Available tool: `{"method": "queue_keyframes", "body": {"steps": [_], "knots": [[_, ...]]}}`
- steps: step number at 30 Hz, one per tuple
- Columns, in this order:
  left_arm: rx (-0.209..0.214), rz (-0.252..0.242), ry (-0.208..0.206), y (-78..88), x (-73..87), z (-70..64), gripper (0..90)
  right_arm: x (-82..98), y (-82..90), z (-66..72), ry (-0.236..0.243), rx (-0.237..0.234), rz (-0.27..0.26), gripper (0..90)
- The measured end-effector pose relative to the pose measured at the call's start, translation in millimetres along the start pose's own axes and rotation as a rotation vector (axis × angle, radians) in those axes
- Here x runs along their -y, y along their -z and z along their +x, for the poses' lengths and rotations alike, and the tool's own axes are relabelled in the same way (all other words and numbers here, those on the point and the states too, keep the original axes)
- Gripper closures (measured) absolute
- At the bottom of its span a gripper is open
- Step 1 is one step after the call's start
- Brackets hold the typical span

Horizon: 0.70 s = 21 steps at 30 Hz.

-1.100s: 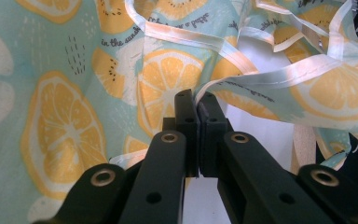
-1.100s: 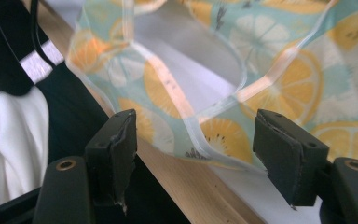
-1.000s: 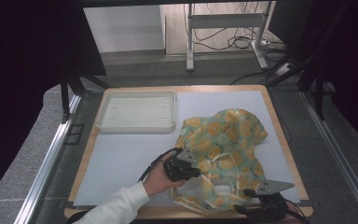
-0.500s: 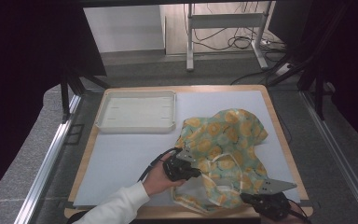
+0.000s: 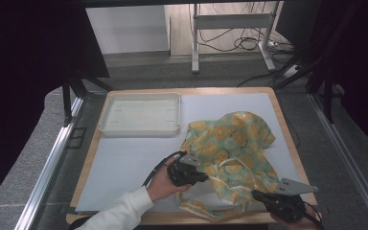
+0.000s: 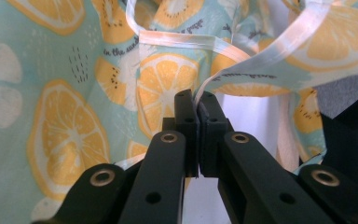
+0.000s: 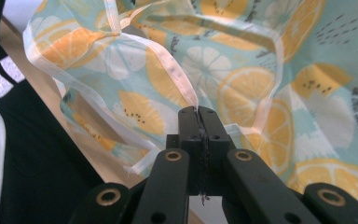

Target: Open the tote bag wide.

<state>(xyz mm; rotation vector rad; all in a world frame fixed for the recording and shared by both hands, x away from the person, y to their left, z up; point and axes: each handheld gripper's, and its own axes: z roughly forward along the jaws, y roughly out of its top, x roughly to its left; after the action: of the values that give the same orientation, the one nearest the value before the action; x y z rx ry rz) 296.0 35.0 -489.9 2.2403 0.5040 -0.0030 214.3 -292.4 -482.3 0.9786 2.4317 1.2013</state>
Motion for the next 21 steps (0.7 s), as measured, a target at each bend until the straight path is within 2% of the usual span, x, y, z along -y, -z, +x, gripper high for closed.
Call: {"method": "queue_keyframes", "body": {"steps": [6,12,21], "knots": [[-0.006,-0.032,-0.016,8.2,-7.3,-1.0,88.7,-4.8,3.4,-2.8,-0.016,0.001,-0.029,88.8],[-0.007,-0.061,-0.012,16.2,-11.7,0.8,88.7,-14.3,4.2,-5.7,-0.014,0.002,-0.052,88.8],[-0.011,-0.092,-0.001,24.4,-16.7,6.5,88.7,-26.6,8.6,-14.6,-0.014,0.041,-0.075,88.8]]}}
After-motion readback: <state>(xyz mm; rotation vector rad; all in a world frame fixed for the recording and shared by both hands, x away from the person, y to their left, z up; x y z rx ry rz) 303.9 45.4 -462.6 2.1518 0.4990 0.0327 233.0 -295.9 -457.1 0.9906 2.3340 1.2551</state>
